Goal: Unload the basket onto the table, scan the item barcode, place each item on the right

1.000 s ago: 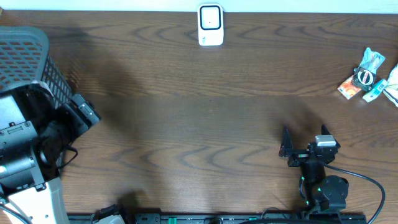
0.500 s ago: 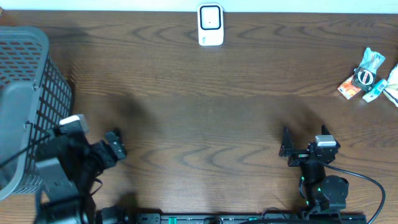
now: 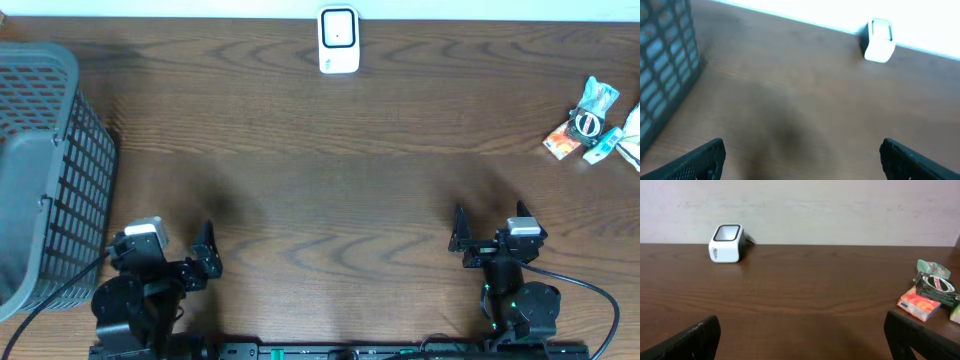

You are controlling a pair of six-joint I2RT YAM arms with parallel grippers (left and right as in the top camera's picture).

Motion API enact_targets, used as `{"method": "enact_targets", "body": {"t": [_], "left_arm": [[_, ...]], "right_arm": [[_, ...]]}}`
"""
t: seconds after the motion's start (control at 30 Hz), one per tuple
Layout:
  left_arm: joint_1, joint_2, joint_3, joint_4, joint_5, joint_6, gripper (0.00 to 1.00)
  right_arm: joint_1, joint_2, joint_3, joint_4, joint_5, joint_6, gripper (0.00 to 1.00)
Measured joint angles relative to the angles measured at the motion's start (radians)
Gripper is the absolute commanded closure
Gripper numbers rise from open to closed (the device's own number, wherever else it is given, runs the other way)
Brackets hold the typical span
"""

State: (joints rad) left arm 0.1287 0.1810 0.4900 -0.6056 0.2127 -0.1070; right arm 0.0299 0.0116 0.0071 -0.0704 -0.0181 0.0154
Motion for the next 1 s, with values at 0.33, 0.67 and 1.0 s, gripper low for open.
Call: {"method": "enact_targets", "body": {"t": [0.33,0.67,1.0], "left_arm": [[-0.019,-0.169,-0.249,0.333,0.026,0.0,0.02],[-0.019,-0.17,-0.39,0.571,0.026,0.031,0.02],[-0.035,-0.171,-0.484,0.691,0.03,0.057,0.02]], "right_arm": [[0.0,0.0,0.0,0.0,0.0,0.0,0.01],[0.0,0.0,0.0,0.0,0.0,0.0,0.01],[0.0,0.0,0.0,0.0,0.0,0.0,0.01]]}}
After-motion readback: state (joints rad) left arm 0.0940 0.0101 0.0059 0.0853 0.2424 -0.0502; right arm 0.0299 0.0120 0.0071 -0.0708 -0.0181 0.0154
